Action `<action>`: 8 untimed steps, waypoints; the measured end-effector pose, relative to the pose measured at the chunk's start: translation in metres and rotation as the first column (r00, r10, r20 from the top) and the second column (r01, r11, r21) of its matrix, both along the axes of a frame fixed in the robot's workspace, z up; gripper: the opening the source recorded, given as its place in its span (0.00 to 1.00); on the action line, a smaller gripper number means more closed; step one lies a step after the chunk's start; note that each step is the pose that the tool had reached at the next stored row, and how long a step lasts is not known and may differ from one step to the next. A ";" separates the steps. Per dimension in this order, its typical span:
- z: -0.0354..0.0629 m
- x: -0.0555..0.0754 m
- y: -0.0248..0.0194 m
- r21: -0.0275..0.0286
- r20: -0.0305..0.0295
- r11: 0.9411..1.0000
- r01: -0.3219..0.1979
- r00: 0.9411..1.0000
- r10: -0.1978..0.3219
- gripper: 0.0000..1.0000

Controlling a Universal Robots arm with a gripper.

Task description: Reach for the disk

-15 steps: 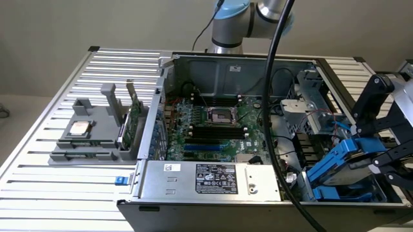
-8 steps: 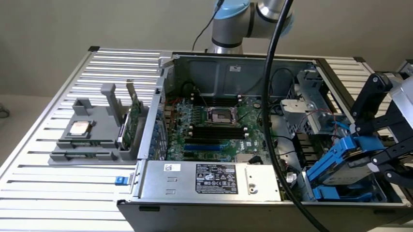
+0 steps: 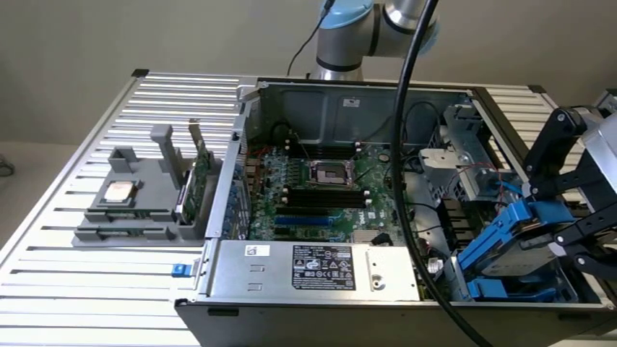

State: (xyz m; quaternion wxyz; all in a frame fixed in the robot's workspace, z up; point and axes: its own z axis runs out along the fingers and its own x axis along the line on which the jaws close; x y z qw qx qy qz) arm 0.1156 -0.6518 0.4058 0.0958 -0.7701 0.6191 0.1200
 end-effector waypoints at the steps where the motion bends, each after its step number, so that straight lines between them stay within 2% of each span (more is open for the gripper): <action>1: -0.0001 0.000 0.0002 0.002 0.000 1.000 0.000 1.000 0.000 0.36; 8: -0.0001 0.000 0.0002 0.003 0.000 1.000 0.000 1.000 0.000 0.36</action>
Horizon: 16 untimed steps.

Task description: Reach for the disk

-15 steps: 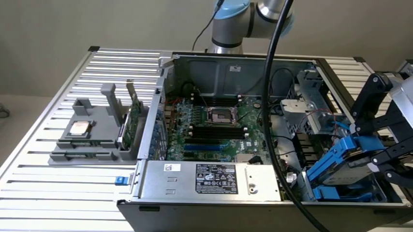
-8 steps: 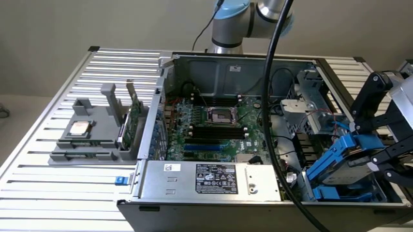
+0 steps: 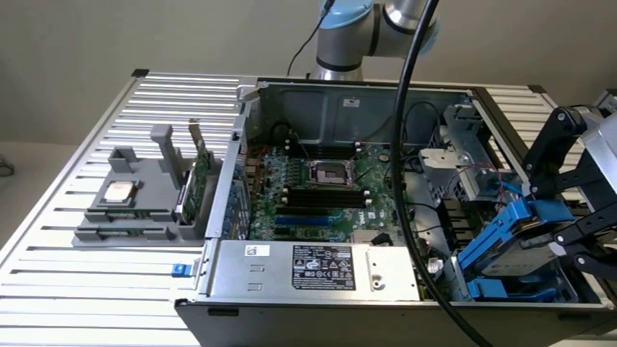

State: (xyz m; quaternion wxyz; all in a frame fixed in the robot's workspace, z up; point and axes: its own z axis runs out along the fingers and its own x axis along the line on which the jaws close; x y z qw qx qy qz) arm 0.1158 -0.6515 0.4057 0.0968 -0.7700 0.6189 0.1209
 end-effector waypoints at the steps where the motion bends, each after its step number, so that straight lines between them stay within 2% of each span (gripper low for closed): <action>1: 0.0000 0.000 0.0000 0.000 0.000 1.000 0.000 1.000 0.000 0.36; 8: 0.0025 0.000 0.0024 -0.002 0.000 1.000 0.000 1.000 0.000 0.36; 12: 0.0079 0.000 0.0036 -0.006 0.000 1.000 0.000 1.000 0.000 0.36; 16: 0.0091 -0.001 0.0062 -0.015 0.002 1.000 0.000 1.000 0.000 0.37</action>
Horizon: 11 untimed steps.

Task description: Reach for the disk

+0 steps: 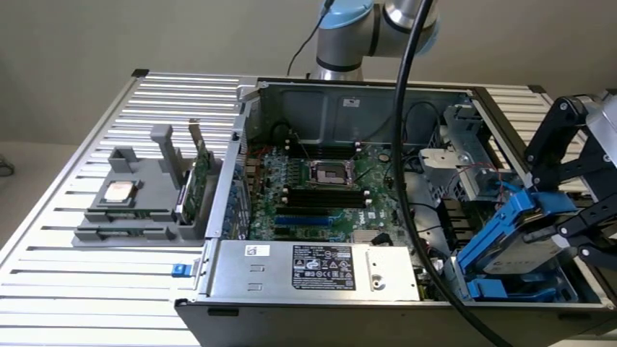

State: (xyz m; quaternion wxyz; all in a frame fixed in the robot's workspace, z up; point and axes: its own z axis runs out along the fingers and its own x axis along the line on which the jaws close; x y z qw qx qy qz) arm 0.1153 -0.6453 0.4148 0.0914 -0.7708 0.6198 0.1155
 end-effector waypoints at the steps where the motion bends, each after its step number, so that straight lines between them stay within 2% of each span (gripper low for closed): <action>1: 0.0000 0.000 0.0004 -0.001 0.001 1.000 0.000 1.000 0.000 0.37; 4: 0.0000 0.000 0.0010 -0.006 0.003 1.000 0.000 1.000 0.000 0.43; 7: -0.0001 0.000 0.0014 -0.008 0.004 1.000 0.000 1.000 0.000 0.62; 10: 0.0000 0.000 0.0020 -0.011 0.004 1.000 0.000 1.000 0.000 0.68; 11: 0.0000 0.000 0.0023 -0.012 0.004 1.000 0.000 1.000 0.000 0.74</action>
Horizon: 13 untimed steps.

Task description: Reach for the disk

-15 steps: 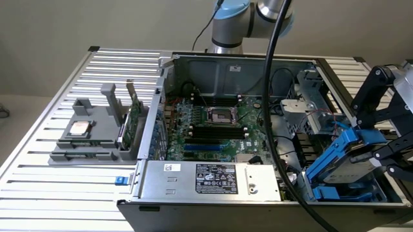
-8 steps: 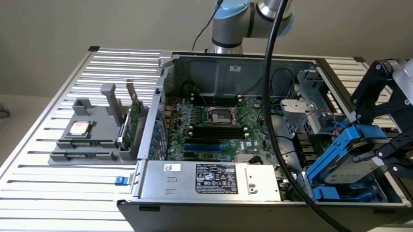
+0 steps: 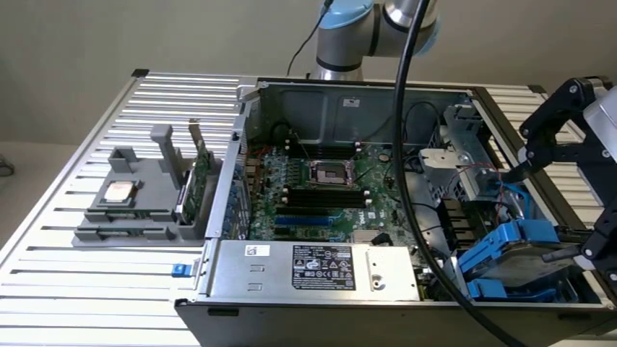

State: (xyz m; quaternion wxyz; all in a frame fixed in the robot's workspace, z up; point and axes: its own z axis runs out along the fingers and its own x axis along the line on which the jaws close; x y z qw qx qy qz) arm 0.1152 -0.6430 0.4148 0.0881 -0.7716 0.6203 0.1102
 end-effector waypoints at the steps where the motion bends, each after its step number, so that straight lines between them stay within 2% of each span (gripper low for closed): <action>1: -0.0001 0.000 0.0003 -0.001 0.000 1.000 0.000 1.000 0.000 0.80; 2: 0.0000 0.000 0.0006 -0.002 0.000 1.000 0.000 1.000 0.000 0.80; 3: 0.0000 0.000 0.0008 -0.003 0.000 1.000 0.000 1.000 0.000 0.86; 7: 0.0004 0.000 0.0011 -0.008 0.000 1.000 0.000 1.000 0.000 0.86; 13: 0.0184 0.000 0.0011 -0.018 0.000 1.000 0.000 1.000 0.000 0.86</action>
